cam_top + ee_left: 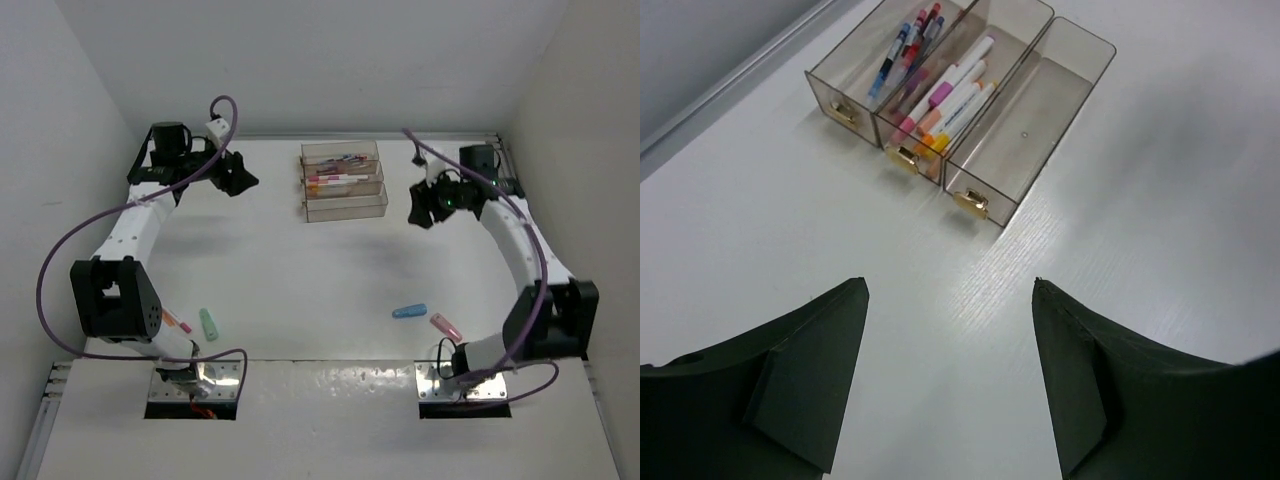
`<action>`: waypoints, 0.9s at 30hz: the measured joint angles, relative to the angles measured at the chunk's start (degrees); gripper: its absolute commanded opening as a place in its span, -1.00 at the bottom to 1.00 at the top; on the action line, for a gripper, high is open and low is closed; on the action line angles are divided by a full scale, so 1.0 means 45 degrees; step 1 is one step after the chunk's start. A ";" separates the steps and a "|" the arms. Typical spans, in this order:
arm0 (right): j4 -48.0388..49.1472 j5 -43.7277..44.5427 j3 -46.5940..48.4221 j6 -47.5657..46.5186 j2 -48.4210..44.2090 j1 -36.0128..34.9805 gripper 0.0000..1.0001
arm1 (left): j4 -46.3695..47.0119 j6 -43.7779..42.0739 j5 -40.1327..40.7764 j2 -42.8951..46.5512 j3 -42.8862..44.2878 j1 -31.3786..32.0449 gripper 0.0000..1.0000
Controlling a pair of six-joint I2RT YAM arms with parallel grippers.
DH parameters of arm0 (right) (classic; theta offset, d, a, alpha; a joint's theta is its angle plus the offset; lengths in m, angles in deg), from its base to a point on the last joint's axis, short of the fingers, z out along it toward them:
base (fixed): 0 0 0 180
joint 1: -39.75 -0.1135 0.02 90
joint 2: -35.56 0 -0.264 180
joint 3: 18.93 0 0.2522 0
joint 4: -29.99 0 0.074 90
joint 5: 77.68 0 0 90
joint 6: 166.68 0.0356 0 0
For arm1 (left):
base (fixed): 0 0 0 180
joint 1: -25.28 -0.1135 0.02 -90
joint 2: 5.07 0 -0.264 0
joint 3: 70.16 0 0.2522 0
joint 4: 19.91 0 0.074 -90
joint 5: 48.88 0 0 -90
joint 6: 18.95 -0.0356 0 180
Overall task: Sort the stationery into containers
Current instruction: Pick up the pen from the center of the board.
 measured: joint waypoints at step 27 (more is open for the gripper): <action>-0.5391 0.5595 -0.8466 -0.0928 -0.4911 -0.2089 0.18 | -0.0209 -0.1010 0.0782 -0.1622 0.0612 0.1957 0.45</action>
